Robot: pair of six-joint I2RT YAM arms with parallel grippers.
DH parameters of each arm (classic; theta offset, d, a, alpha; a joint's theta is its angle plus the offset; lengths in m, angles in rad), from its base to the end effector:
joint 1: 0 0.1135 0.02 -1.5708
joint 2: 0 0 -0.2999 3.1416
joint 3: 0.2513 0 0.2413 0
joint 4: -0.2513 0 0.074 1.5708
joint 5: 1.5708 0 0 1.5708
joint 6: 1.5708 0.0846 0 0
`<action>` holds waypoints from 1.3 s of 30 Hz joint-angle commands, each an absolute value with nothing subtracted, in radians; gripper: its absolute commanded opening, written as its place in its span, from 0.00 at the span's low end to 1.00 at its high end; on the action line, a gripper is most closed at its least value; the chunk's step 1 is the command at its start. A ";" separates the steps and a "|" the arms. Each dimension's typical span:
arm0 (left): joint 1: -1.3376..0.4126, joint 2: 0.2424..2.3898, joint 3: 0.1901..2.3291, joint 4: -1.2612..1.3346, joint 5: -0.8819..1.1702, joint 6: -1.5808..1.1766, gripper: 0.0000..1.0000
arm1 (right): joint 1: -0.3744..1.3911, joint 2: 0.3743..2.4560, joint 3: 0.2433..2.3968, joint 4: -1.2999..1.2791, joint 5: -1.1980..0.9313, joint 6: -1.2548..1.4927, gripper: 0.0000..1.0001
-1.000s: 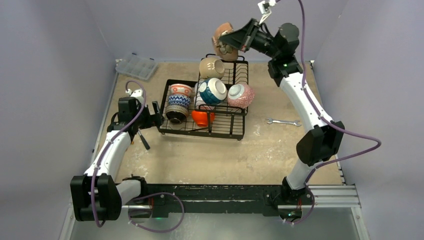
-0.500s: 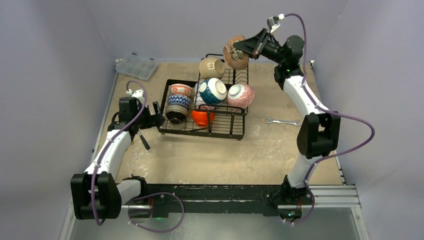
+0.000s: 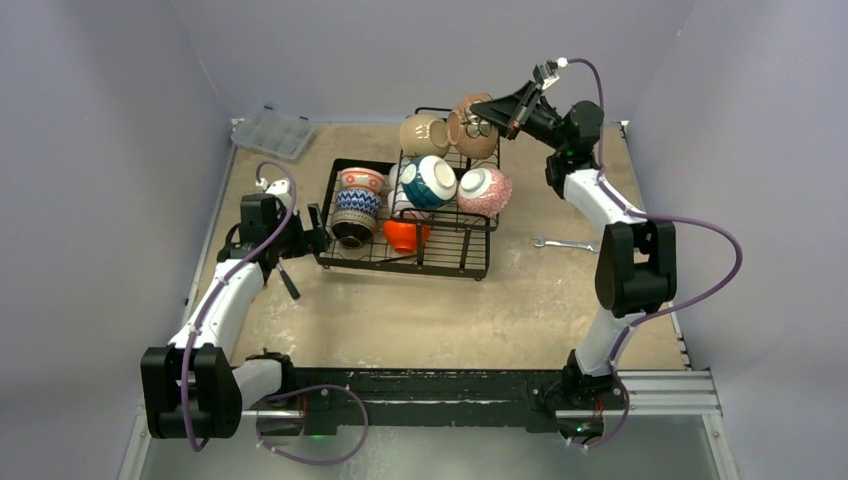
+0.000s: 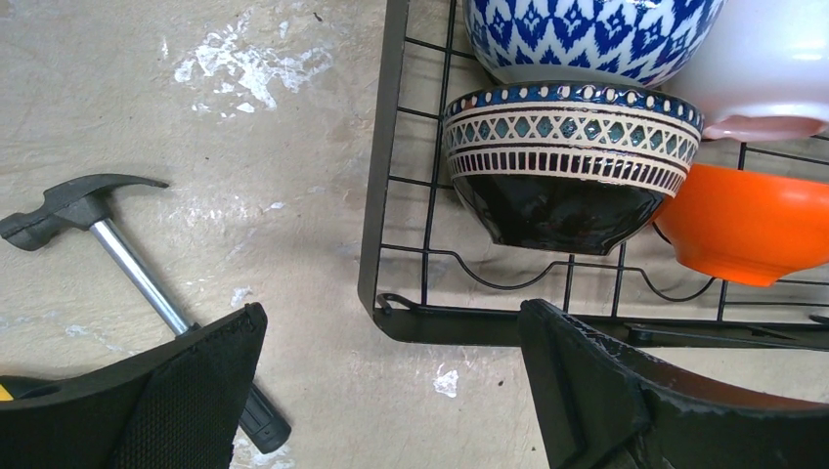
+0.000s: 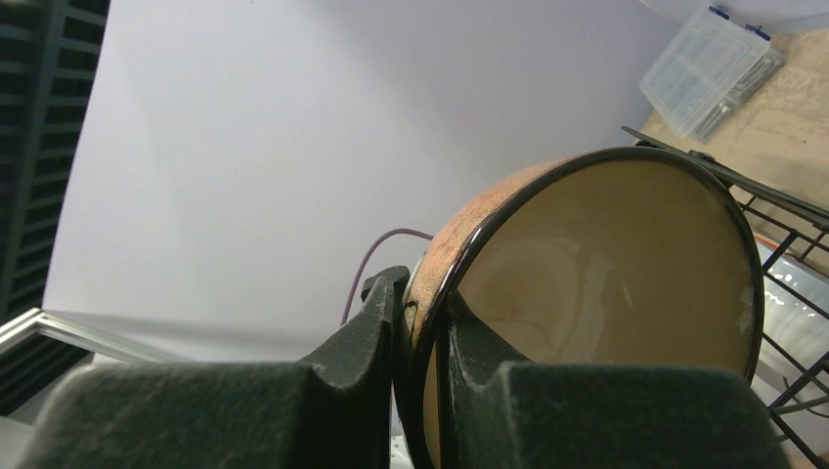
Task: Load the bowls into the dish rack
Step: Turn the bowl upside down on the dish rack.
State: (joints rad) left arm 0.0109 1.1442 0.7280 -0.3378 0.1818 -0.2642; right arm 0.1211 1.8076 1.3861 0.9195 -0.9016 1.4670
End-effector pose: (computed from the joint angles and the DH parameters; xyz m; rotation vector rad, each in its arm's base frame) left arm 0.2487 -0.0126 0.2393 -0.2286 2.3225 -0.3383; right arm 0.4281 0.1189 0.4246 -0.0156 1.5121 1.8046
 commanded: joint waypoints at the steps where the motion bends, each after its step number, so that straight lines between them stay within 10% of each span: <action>1: 0.008 1.137 0.749 -0.316 0.170 -0.233 0.98 | 0.081 1.769 1.354 1.045 -0.891 1.493 0.00; 22: 0.008 1.143 0.752 -0.329 0.155 -0.238 0.97 | 0.063 1.709 1.424 0.486 -0.812 1.104 0.50; 39: 0.008 1.145 0.752 -0.326 0.161 -0.236 0.97 | 0.063 1.667 1.375 0.475 -0.792 1.092 0.10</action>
State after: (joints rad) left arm 0.0109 1.1446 0.7280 -0.3389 0.1608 -0.2493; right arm 0.0906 1.6917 1.3956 0.5022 -0.8017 1.1645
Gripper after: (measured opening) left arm 0.969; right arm 0.169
